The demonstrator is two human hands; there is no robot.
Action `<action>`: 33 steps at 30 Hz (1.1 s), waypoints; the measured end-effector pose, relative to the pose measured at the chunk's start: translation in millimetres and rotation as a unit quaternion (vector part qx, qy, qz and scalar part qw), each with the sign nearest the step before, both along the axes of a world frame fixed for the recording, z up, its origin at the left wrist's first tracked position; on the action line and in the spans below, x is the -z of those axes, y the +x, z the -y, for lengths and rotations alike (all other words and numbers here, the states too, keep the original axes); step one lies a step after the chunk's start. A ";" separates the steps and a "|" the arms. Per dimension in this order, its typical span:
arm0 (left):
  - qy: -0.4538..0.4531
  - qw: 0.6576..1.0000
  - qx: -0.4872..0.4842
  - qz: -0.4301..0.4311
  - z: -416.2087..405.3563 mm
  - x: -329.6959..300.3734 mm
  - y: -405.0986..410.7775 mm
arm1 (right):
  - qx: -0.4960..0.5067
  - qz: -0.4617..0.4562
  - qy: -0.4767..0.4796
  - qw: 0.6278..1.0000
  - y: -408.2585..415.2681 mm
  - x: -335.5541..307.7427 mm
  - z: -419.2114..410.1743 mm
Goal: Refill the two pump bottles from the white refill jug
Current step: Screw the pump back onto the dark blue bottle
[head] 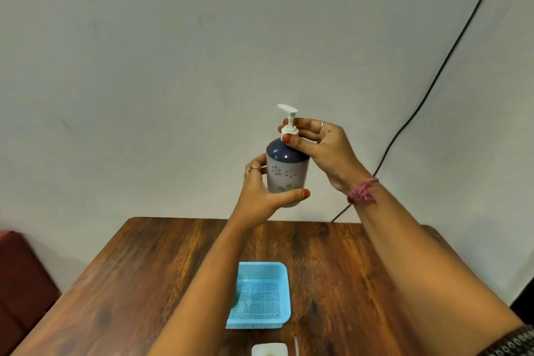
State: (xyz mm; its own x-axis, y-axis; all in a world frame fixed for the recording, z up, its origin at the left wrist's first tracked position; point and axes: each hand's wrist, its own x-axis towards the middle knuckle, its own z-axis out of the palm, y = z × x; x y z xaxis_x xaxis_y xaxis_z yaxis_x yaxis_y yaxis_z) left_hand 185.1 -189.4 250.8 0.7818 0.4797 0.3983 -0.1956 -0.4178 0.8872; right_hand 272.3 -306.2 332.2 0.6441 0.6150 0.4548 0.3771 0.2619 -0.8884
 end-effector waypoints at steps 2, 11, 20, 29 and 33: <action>-0.026 0.997 0.063 -0.026 -2.9 4.5 -8.9 | -0.034 -0.001 0.009 0.999 3.4 -3.8 5.5; -0.037 0.999 -0.011 0.005 16.1 15.3 -9.4 | -0.037 0.015 0.004 0.999 1.4 -1.7 8.2; -0.032 0.998 -0.053 0.014 16.9 26.5 -6.9 | 0.006 0.001 0.018 1.000 -3.1 11.2 0.4; -0.060 0.995 -0.085 -0.001 16.5 53.1 -12.3 | 0.054 0.025 -0.187 0.981 -6.6 40.6 15.7; -0.100 0.991 -0.087 -0.004 22.0 71.0 -12.5 | 0.072 0.073 -0.239 0.966 -19.5 71.2 14.1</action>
State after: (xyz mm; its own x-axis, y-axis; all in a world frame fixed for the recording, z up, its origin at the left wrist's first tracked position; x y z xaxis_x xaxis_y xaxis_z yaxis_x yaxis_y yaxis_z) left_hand 172.6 -211.4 179.8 0.6823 0.6769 0.2761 -0.1291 -0.2601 0.9569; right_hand 252.8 -320.3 261.0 0.6899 0.6853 0.2331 0.5086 -0.2297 -0.8298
